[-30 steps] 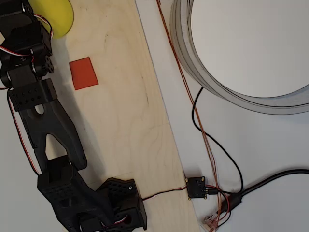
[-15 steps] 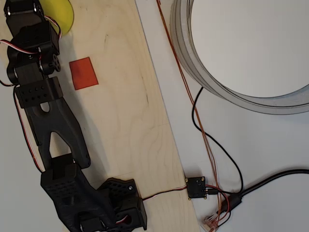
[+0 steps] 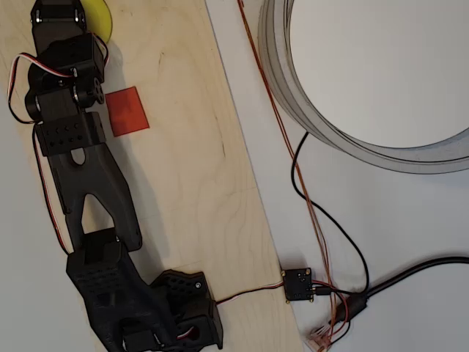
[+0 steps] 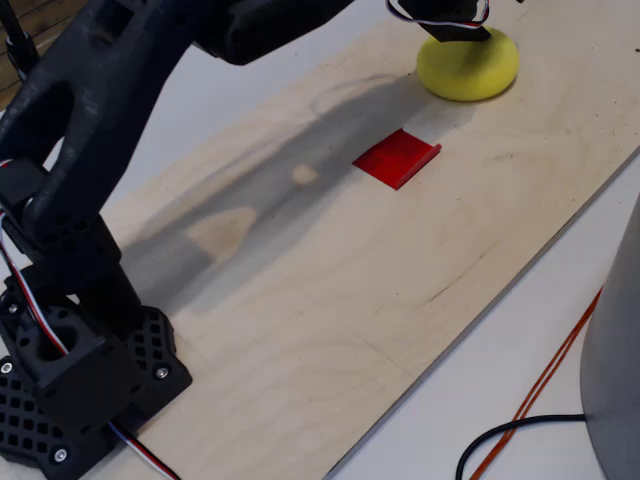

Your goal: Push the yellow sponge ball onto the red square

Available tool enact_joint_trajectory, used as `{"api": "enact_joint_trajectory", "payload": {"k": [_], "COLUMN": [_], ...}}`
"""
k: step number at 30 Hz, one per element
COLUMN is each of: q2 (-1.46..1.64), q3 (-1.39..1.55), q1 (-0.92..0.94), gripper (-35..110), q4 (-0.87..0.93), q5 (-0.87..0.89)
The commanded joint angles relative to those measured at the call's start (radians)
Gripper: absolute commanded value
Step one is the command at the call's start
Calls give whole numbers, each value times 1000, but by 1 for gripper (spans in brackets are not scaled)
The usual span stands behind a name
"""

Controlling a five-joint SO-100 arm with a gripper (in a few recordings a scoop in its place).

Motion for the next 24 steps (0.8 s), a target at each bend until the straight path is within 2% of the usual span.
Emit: {"api": "enact_joint_trajectory", "payload": {"k": [1, 18, 24], "q2": [12, -20, 66], "q3": [-23, -15, 123], "q1": [25, 32, 25], "gripper": [20, 20, 20], "q4": [15, 183, 199], "q5": [34, 161, 196]}}
